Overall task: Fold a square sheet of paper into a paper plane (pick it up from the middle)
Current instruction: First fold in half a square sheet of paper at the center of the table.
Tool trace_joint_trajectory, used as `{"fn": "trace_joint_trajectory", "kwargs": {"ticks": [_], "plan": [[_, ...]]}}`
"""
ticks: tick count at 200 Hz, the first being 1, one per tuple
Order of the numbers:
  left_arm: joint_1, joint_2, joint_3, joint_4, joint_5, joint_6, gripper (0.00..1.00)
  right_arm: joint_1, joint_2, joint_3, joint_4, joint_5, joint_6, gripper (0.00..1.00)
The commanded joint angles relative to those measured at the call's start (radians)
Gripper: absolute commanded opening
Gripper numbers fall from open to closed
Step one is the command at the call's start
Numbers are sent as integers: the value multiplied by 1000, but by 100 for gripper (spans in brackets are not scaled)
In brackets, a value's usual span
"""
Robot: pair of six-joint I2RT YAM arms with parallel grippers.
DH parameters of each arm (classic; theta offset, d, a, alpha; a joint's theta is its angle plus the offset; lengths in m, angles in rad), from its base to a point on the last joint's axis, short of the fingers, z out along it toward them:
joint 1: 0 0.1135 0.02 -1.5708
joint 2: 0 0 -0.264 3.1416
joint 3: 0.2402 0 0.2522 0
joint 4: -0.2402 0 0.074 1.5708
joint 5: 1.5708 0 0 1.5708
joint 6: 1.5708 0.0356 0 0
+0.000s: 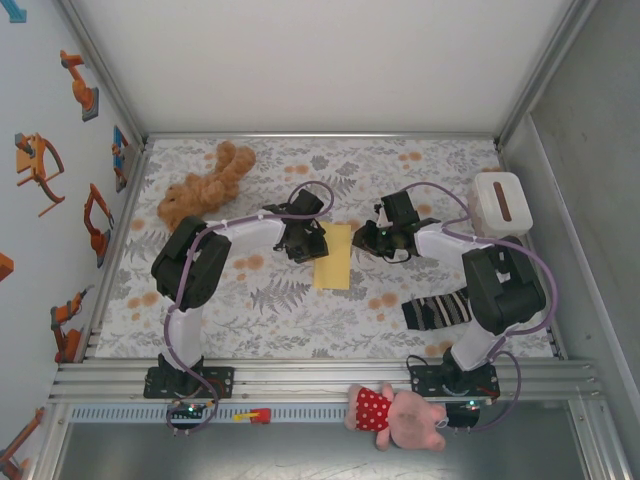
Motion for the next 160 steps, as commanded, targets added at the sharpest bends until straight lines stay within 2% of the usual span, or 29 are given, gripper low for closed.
{"fn": "trace_joint_trajectory", "kwargs": {"ticks": [1, 160], "plan": [[-20, 139, -49, -40, -27, -2, 33, -6, 17, -1, 6, -2, 0, 21], [-21, 160, -49, -33, -3, -9, 32, -4, 153, 31, 129, -229, 29, 8]]}}
